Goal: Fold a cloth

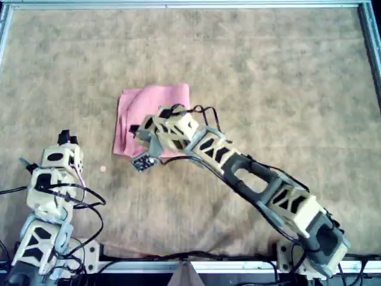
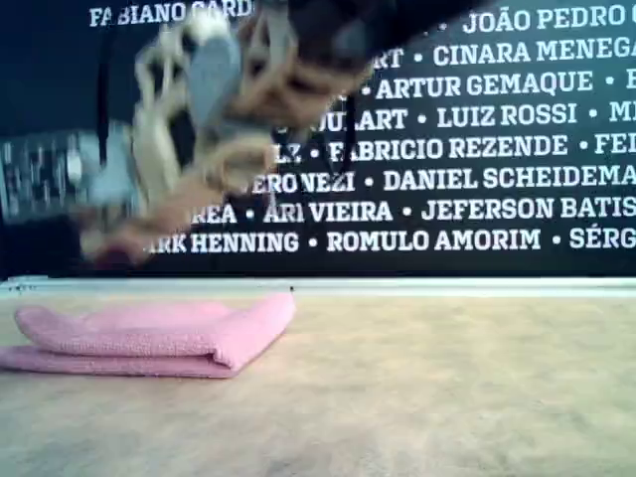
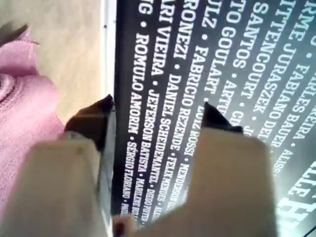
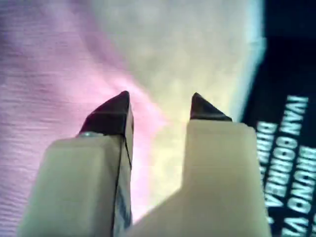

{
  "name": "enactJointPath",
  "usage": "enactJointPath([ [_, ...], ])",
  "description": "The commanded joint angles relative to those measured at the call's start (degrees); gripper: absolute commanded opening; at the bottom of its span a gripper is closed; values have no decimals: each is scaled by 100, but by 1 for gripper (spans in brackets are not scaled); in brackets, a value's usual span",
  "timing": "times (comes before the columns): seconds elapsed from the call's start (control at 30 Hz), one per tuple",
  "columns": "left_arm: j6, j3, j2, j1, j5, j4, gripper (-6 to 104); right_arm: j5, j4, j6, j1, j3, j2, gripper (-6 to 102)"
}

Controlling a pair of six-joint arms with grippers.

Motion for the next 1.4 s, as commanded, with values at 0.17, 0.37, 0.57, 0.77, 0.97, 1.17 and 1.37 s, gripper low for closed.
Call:
enactJointPath([
  [0.17, 18, -79, 9, 132, -44, -62, 63, 0, 1617, -44, -1002, -387, 1406, 41],
  [0.37, 18, -79, 9, 88, 26, -62, 63, 18, 3313, 53, -1617, -387, 1503, 2],
  [0.57, 18, -79, 9, 79, -44, -62, 60, 18, 5106, 62, -2215, -413, 1512, 2],
  [0.77, 18, -79, 9, 79, -35, -62, 57, -62, 6056, -35, -3393, -387, 2206, 2],
  [0.97, 18, -79, 9, 79, -53, -62, 56, 26, 6170, -35, -4359, -352, 3823, 2],
  [1.17, 18, -79, 9, 114, -53, -62, 56, 26, 6381, -44, -4649, 554, 5124, 2],
  [1.37, 18, -79, 123, 97, -53, -62, 56, 26, 5748, -44, -4641, 1890, 6785, 2],
])
